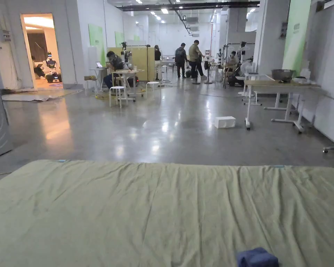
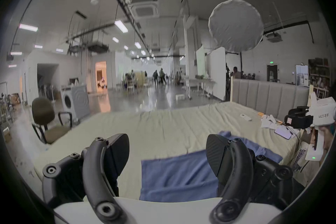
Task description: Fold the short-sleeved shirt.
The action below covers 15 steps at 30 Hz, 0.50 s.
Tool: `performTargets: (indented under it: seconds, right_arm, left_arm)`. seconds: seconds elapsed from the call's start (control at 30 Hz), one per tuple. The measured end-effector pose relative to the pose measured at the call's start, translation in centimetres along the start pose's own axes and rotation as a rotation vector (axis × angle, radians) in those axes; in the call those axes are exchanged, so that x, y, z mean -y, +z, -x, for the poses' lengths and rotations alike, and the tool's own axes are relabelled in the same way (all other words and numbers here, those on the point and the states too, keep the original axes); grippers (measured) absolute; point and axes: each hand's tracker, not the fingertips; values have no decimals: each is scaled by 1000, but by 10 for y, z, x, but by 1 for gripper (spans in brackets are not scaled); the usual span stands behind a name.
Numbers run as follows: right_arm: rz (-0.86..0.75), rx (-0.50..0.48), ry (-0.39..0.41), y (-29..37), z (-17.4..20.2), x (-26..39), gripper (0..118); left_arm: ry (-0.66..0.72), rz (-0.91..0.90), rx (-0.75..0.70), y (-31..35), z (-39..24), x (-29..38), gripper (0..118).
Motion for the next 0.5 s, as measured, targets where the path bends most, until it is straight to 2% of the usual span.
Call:
performTargets:
  seconds: [0.1,0.17,0.2,0.23,0.27,0.33,0.4,0.43,0.5]
  right_arm:
    - [-66,-39,-31,3,11,-16,65]
    - [-66,-70,-76,4,14,-21,59]
    - [-64,-94,-92,5,16,-21,50]
    - [-57,-97,-105,7,18,-20,37]
    - [-63,-90,-97,8,20,-21,29]
    - [-66,-88,-86,11,20,-18,20]
    - [-65,-72,-70,12,21,-17,8]
    - [-68,-68,-68,12,20,-18,2]
    - [-40,-63,-102,12,18,-15,0]
  left_arm:
    - [0,-44,-20,7,-19,-14,85]
    - [9,-30,-41,8,-26,-17,72]
    - [28,-5,-36,6,-27,-19,55]
    - [43,9,-19,6,-27,-18,28]
    - [43,2,-14,9,-27,-16,13]
    - [47,-4,-3,13,-23,-15,10]
    - [62,-4,104,18,-19,-15,6]
    - [64,-7,76,21,-20,-16,3]
    - [76,1,87,25,-18,-16,2]
